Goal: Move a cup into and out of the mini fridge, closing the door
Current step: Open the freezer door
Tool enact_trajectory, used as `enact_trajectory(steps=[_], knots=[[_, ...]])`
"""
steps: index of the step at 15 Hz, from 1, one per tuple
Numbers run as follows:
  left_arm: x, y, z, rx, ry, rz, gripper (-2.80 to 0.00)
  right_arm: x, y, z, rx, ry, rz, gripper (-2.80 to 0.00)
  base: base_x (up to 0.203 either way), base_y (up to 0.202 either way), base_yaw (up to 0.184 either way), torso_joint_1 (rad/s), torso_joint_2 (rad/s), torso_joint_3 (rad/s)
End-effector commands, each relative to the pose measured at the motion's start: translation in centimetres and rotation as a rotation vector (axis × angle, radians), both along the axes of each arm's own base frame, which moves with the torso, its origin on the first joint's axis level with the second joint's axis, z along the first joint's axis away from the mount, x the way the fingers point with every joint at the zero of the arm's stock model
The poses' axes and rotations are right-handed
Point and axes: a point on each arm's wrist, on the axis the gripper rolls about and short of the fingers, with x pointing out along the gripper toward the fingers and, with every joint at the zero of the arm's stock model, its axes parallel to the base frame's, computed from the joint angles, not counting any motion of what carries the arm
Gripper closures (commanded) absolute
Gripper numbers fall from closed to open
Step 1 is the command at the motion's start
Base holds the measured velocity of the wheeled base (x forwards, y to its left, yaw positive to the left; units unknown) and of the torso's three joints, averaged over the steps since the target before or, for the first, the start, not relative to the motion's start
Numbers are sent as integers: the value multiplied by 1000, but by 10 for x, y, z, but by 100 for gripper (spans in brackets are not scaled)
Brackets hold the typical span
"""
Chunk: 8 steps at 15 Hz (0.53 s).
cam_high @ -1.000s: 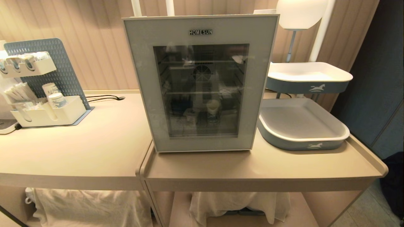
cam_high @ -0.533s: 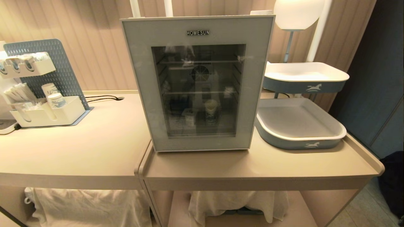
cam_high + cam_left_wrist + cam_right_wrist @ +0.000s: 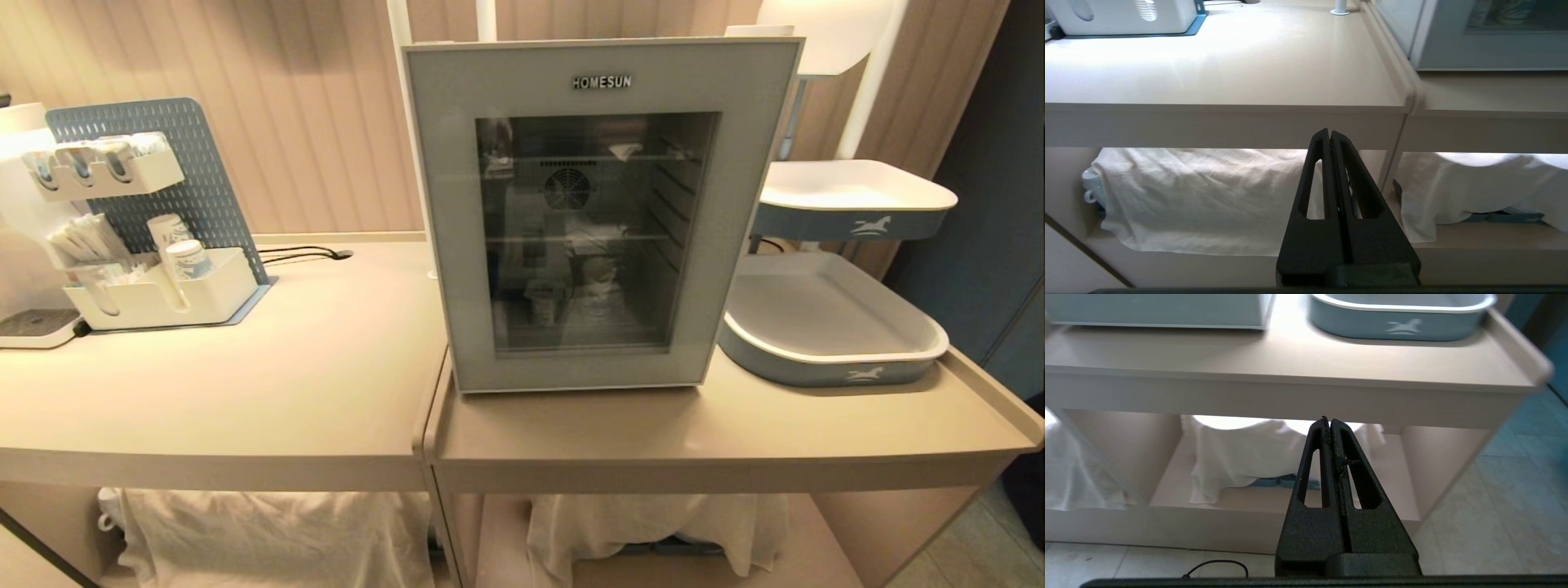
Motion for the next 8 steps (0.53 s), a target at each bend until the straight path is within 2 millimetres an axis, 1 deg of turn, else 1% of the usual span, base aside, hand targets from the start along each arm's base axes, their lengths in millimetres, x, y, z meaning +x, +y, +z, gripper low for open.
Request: enact_trajectory(steps=[1, 3, 4, 5, 8], knots=[[0, 0, 0, 0, 0, 0, 0, 0, 0, 0, -1, 1, 0, 0, 0, 189, 2, -4, 2, 3], [0, 0, 0, 0, 0, 0, 0, 0, 0, 0, 0, 1, 0, 0, -11, 200, -3, 4, 4, 2], [0, 0, 0, 0, -2, 0, 0, 0, 0, 0, 0, 1, 0, 0, 0, 0, 0, 0, 0, 0], [0, 0, 0, -2, 0, 0, 0, 0, 0, 0, 0, 1, 0, 0, -77, 92, -10, 0, 7, 2], [0, 0, 0, 0, 0, 0, 0, 0, 0, 0, 0, 1, 0, 0, -170, 163, 1, 2, 1, 3]])
